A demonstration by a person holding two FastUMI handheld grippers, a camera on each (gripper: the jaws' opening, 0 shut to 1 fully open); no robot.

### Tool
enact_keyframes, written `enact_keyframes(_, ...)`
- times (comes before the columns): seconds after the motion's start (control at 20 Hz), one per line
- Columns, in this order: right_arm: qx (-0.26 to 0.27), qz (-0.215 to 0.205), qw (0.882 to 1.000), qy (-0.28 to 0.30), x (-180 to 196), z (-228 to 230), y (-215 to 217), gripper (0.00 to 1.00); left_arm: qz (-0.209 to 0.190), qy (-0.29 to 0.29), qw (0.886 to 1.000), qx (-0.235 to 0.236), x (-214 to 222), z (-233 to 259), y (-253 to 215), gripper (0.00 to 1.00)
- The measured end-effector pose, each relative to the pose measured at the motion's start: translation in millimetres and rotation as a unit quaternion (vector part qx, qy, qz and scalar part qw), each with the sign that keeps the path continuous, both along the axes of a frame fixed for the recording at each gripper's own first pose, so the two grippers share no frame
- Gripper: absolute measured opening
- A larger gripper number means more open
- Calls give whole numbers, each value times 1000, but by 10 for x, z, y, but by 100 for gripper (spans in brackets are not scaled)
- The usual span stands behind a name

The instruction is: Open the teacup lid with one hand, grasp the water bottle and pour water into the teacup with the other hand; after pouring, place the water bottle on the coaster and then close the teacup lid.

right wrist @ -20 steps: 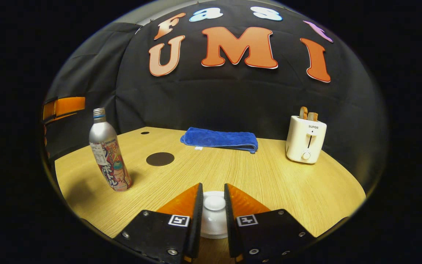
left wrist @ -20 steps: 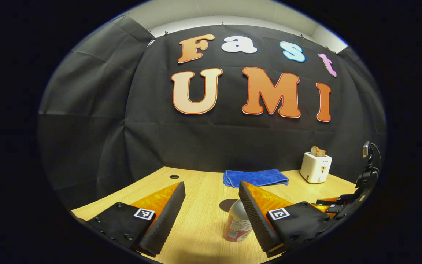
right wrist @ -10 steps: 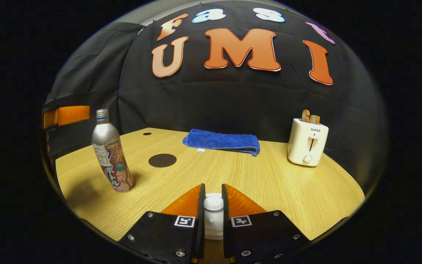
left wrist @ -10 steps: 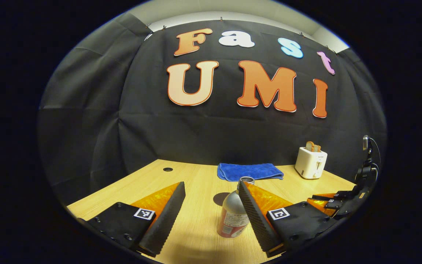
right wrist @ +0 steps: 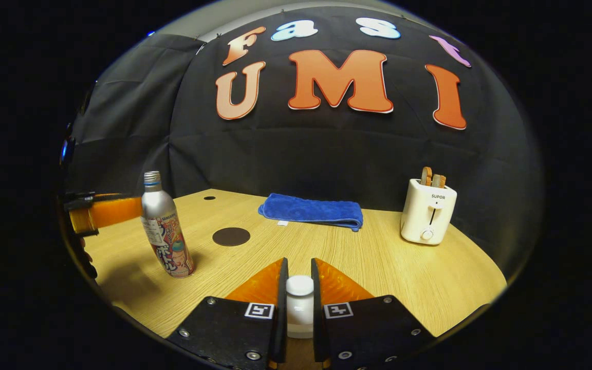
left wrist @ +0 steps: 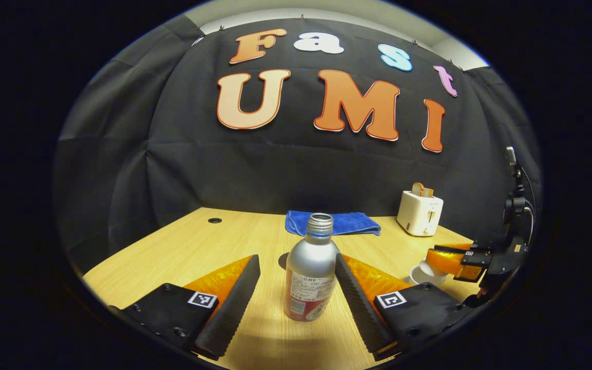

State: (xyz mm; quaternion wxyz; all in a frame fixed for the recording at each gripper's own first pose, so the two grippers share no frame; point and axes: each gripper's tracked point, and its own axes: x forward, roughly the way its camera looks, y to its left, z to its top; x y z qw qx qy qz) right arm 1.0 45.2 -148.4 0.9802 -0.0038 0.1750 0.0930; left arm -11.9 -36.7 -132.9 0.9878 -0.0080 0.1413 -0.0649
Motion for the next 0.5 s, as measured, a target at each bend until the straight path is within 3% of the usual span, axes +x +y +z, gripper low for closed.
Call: enact_keyframes(0.5, 8, -20, 999, -23, -79, 235, -198, 21, -10, 73, 997, -4, 145, -627, -140, 97)
